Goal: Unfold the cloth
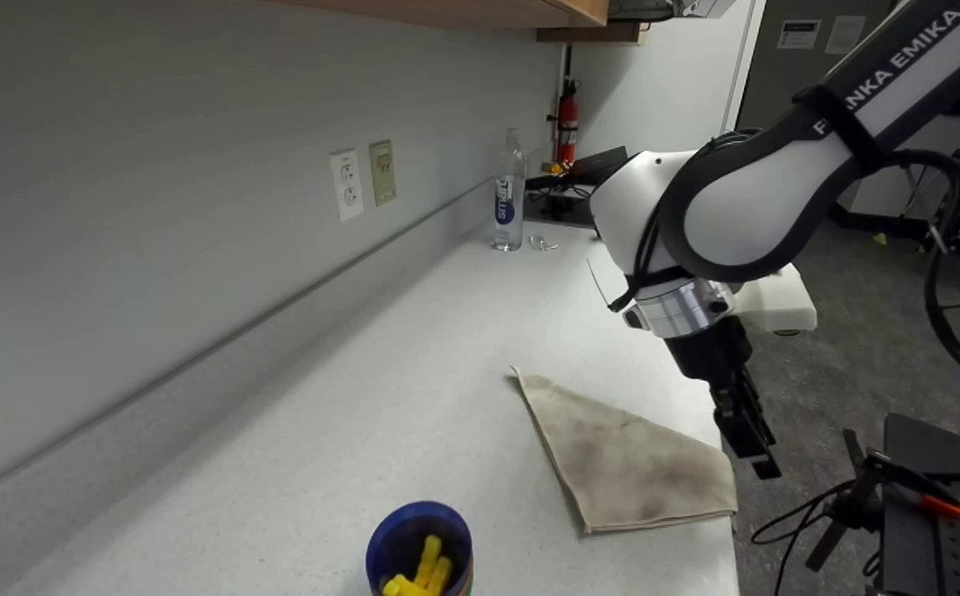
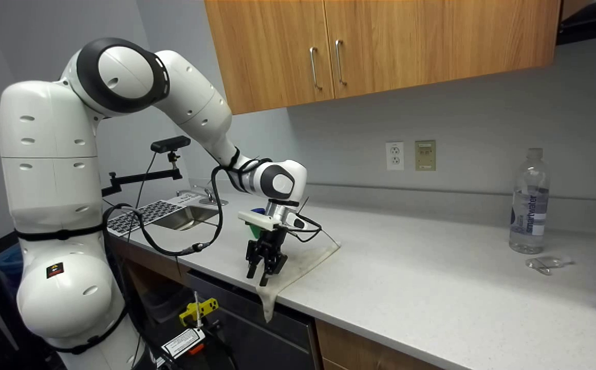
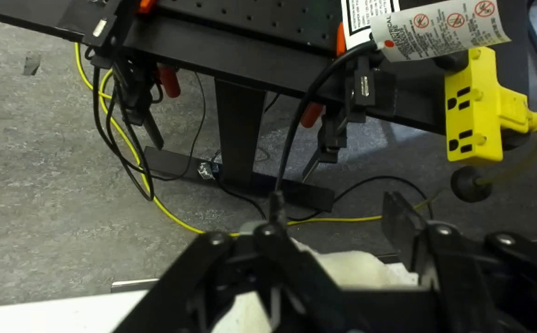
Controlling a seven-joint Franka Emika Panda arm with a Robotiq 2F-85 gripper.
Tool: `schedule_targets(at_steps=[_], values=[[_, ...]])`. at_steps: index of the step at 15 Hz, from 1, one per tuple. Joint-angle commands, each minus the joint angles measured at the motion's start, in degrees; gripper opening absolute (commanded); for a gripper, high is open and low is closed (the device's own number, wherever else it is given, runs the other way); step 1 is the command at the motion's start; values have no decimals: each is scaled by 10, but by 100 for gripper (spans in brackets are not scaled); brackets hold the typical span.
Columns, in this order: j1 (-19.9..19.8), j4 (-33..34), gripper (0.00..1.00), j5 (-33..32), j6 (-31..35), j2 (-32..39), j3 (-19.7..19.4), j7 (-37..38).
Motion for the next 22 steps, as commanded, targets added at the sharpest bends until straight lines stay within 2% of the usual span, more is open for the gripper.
schedule_targets(at_steps=[1, 3, 9, 13, 17, 18, 19, 22], values=[[-1, -6, 88, -5, -29, -41, -1, -1], [-2, -2, 100, -3, -24, -50, -1, -3], [4, 3, 100, -10, 60, -71, 4, -10], [13, 5, 100, -10, 125, -64, 18, -26], [26, 13, 100, -35, 192, -48, 28, -22], [28, 16, 75, -44, 208, -41, 28, -15], [29, 18, 74, -50, 223, -34, 27, -15], [28, 24, 50, -62, 266, -12, 24, -13]])
